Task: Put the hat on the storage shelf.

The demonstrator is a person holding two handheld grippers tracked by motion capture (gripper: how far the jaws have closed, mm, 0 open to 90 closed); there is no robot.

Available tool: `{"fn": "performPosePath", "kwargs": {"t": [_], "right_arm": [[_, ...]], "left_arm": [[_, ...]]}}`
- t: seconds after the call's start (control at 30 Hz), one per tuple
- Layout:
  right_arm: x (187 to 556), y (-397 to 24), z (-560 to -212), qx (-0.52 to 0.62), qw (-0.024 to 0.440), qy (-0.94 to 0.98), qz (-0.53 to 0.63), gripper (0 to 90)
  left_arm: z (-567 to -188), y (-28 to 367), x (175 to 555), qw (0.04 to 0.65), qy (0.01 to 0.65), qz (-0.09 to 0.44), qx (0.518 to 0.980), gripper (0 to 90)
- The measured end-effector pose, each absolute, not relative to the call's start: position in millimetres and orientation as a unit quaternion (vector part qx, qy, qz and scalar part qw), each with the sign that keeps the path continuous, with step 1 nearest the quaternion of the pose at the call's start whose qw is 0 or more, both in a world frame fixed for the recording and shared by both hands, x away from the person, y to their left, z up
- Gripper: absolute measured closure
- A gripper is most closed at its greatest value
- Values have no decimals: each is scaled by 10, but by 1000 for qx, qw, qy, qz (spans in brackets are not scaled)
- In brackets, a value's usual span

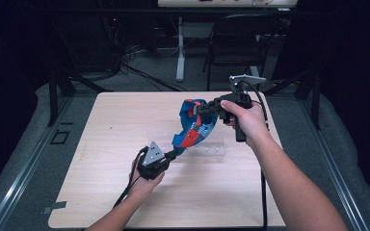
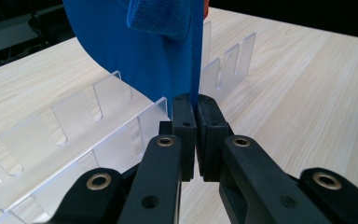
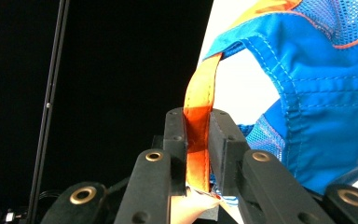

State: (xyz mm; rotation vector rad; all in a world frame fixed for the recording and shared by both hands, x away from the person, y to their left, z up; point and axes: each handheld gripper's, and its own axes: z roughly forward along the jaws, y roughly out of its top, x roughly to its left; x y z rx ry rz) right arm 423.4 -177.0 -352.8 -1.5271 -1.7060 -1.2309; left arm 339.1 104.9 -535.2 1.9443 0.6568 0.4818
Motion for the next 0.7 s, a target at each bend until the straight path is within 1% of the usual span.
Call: {"fn": "performPosePath", "kwargs": {"t": [0.3, 0.7], "right_arm": [[4265, -1797, -3631, -580, 263, -628, -449, 783], [4291, -1899, -3809, -597, 257, -620, -440, 781]], "left_arm": [[-5432, 1026, 3383, 478, 275, 196, 811, 878], [-5425, 1072, 3401, 481, 289, 184, 807, 869]]}}
